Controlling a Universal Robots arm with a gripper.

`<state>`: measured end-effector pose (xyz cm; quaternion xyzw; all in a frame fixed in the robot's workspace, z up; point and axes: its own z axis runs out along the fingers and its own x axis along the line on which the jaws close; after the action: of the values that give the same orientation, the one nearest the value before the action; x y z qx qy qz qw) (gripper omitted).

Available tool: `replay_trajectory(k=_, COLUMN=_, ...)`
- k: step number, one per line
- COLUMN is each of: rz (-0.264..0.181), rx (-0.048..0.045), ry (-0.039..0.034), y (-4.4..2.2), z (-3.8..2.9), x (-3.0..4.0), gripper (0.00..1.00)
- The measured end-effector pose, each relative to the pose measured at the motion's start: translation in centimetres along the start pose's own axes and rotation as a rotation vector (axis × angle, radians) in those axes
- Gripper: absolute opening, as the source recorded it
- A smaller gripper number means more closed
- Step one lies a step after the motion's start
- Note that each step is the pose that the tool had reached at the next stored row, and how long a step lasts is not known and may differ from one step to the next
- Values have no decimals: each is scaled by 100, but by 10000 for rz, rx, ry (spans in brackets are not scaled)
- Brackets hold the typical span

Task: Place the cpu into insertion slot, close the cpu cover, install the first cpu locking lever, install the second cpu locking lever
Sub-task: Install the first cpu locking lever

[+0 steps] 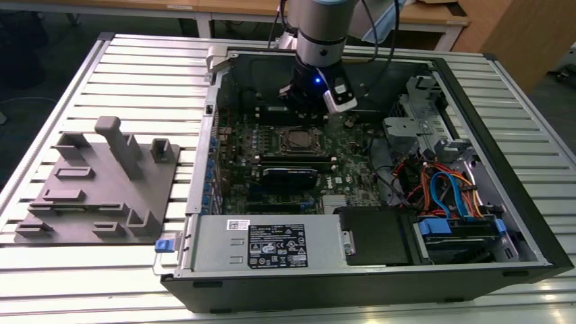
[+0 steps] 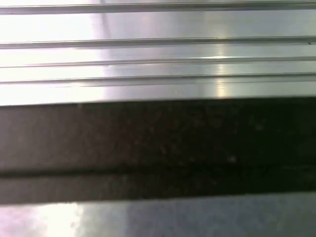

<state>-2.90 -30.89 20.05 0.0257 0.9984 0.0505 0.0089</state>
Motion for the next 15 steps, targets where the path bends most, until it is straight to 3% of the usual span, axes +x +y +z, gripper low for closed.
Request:
replay_trajectory(k=4, rz=0, rx=12, ry=-2, y=0, z=-1, x=-1, gripper=10)
replay_trajectory(k=10, rz=-4, rx=203, ry=-7, y=-2, z=19, x=-7, gripper=10)
replay_trajectory(k=15, rz=-5, rx=239, ry=-9, y=-3, z=28, x=-9, gripper=10)
